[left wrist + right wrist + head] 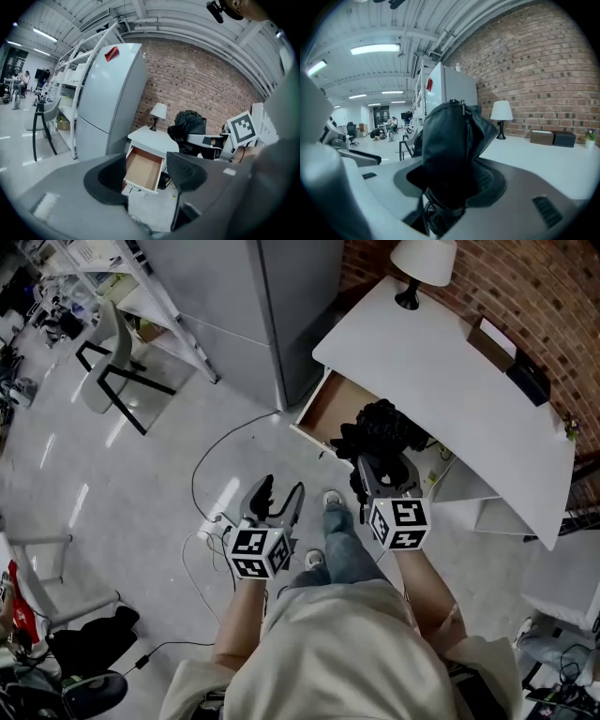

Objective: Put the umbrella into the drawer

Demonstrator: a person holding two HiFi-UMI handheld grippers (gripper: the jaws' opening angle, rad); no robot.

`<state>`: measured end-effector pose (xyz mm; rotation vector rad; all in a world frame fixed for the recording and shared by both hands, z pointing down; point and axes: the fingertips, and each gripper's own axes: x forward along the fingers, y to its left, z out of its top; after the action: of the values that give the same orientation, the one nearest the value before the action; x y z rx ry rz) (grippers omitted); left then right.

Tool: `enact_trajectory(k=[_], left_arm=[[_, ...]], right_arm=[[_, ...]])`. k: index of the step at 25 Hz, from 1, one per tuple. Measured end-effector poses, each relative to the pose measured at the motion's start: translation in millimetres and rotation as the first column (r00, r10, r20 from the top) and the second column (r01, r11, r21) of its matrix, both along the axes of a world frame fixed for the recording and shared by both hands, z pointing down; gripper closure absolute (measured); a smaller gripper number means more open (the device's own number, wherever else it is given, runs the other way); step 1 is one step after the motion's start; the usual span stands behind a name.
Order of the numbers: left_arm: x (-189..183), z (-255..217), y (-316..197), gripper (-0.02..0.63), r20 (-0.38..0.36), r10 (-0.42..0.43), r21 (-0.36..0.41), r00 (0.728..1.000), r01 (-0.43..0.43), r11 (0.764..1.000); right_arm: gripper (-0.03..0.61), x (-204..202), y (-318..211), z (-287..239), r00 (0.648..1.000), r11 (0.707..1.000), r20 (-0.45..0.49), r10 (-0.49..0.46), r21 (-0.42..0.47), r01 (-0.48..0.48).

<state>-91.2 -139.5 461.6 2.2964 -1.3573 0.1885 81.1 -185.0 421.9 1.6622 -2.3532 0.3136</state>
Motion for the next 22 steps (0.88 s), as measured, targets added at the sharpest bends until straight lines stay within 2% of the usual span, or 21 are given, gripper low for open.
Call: enact_trajectory(k=[9,16,22], left_arm=[[14,34,-66,0.351,-0.024,-0.032,-0.07,0.999,0.03,0.997],[23,64,-110,0.351,-0.011,-0.048,-0.095,0.999,0.047,0.994],[25,90,-134,0.351,-0.014,-0.071,-0.131,0.997,0.069,0.989]], right_arm=[[0.373,14,-84,82,0.995,0.994,-0.076,-0.059,-0.099,0.051],[0.373,20,-138,148,0.989,0.984,-0.121,-0.086,-0.166,0.066],[0.373,9,-164,212,0.977,0.962,-0.153,-0.149,-0.253,0.107]])
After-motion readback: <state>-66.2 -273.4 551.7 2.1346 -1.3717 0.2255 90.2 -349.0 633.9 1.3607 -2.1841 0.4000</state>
